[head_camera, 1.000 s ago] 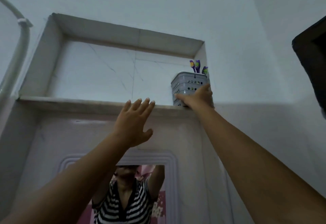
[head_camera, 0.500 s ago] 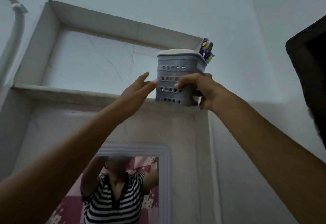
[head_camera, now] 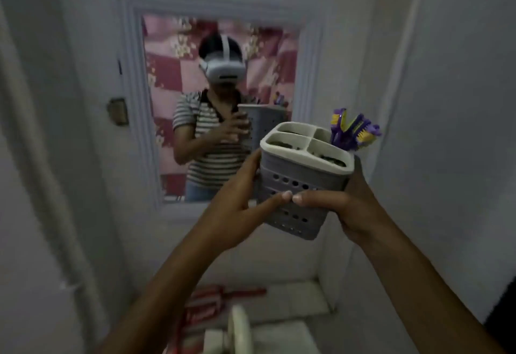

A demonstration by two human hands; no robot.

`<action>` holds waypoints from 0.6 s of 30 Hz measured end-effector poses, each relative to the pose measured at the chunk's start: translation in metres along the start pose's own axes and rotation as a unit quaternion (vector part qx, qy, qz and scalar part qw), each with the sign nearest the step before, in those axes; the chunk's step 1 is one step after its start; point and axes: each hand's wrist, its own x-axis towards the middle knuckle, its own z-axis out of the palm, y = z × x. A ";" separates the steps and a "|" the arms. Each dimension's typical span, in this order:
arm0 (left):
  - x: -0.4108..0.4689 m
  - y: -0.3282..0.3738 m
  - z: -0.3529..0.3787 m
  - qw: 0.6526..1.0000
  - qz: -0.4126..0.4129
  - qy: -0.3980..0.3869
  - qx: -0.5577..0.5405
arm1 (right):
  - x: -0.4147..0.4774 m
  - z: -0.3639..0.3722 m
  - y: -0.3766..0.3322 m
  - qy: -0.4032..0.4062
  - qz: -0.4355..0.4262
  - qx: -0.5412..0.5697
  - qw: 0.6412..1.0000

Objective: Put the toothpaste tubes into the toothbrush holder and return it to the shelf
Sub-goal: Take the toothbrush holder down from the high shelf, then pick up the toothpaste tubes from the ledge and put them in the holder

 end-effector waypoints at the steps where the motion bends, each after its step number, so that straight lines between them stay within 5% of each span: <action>1: -0.022 -0.021 0.007 0.999 -0.031 -0.025 0.013 | -0.018 0.002 0.031 0.005 0.019 -0.005 1.000; 4: -0.089 -0.077 0.013 0.985 -0.138 -0.067 0.075 | -0.081 0.010 0.118 0.034 0.080 -0.035 0.996; 11: -0.225 -0.179 -0.006 0.921 -0.369 0.008 0.127 | -0.198 0.015 0.250 0.077 0.192 -0.118 0.971; 18: -0.282 -0.238 0.020 0.844 -0.455 0.015 0.282 | -0.238 0.030 0.293 0.048 0.277 -0.172 0.944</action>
